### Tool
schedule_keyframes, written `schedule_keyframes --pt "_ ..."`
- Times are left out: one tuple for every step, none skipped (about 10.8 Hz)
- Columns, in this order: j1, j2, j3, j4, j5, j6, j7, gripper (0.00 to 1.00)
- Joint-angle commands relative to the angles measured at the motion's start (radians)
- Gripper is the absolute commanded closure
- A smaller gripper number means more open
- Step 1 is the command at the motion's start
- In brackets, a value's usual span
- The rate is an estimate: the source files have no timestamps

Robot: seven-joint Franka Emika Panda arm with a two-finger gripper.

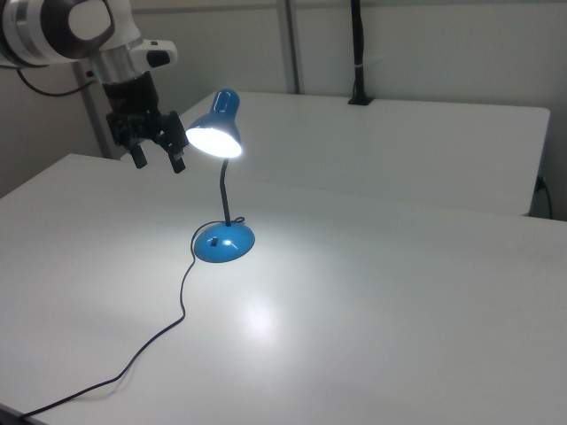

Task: Turn off the lamp
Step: 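Move the gripper from beside the lamp shade toward the blue lamp base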

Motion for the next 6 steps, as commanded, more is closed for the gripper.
schedule_keyframes --pt "-0.007 -0.004 0.0 0.01 -0.017 -0.034 0.012 0.0" --pt "-0.007 -0.002 0.0 0.012 -0.017 -0.033 0.011 0.0" --pt "-0.007 -0.001 0.0 0.012 -0.015 -0.028 0.011 0.0" --pt "-0.005 0.001 0.001 0.01 -0.012 -0.028 0.011 0.0" --pt "-0.005 0.002 0.001 0.01 -0.012 -0.028 0.011 0.0" --pt "-0.004 0.004 0.001 0.01 -0.01 -0.027 0.011 0.0"
